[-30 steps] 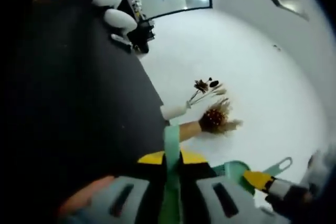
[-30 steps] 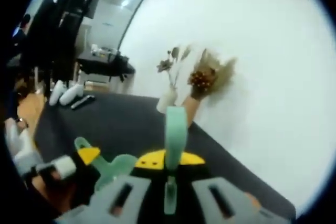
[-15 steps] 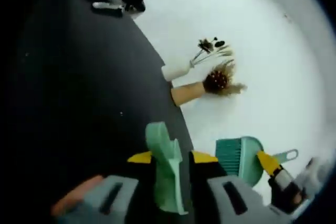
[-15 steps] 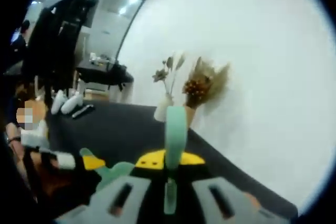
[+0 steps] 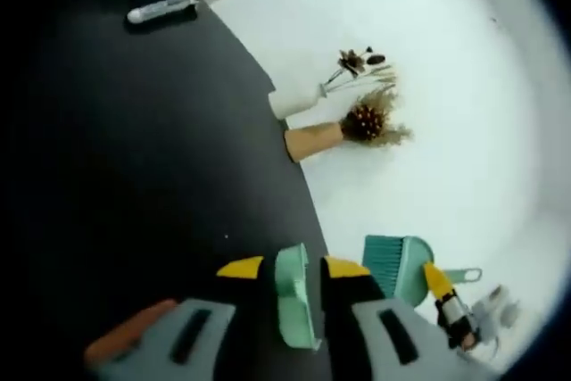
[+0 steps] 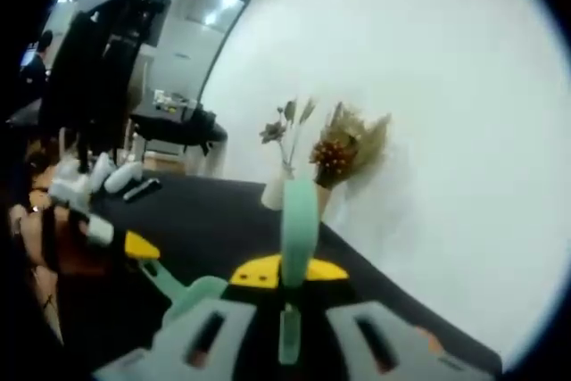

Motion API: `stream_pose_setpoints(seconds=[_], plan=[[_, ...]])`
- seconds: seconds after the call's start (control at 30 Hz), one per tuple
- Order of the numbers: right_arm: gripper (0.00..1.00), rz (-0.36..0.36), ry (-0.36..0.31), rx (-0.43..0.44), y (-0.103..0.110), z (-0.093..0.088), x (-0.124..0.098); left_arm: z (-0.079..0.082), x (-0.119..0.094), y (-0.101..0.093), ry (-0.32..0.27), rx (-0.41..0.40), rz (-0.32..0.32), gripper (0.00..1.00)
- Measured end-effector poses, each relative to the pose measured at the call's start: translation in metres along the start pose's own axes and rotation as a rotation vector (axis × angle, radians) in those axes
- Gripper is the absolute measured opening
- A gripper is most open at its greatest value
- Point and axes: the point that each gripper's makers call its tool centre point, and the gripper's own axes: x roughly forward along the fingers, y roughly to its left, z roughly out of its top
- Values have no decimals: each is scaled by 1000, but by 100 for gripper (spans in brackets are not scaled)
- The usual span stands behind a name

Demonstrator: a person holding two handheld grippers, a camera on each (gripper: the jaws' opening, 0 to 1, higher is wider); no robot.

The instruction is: Pick up the broom and sweep the trash on the tabletop into the dustpan.

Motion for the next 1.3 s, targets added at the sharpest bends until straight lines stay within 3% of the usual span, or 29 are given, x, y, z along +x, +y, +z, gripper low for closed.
stream_pose_setpoints(seconds=[0.2, 0.3, 0.33, 0.5, 0.6, 0.9, 0.97, 1.1, 1.3], plan=[[6, -15, 0, 9, -12, 0, 0, -8, 3, -11, 167, 6, -77, 31], [6, -21, 3, 12, -18, -1, 3, -21, 5, -6, 289, 62, -64, 29], [6, -22, 5, 13, -17, 0, 2, -22, 6, -5, 304, 61, -59, 29], [6, -28, 12, 11, -18, -2, 3, -16, 12, -8, 329, 59, -90, 24], [6, -31, 15, 10, -20, -3, 4, -9, 17, -2, 370, 63, -89, 23], [6, -30, 21, 4, -20, -3, 6, -1, 21, 0, 414, 82, -96, 20], [6, -29, 22, 3, -20, -4, 6, -1, 21, 3, 441, 78, -86, 15], [6, -27, 23, 4, -19, -4, 7, -3, 20, 5, 430, 71, -76, 12], [6, -30, 25, 9, -21, -6, 7, 2, 20, 1, 347, 40, -59, 10]])
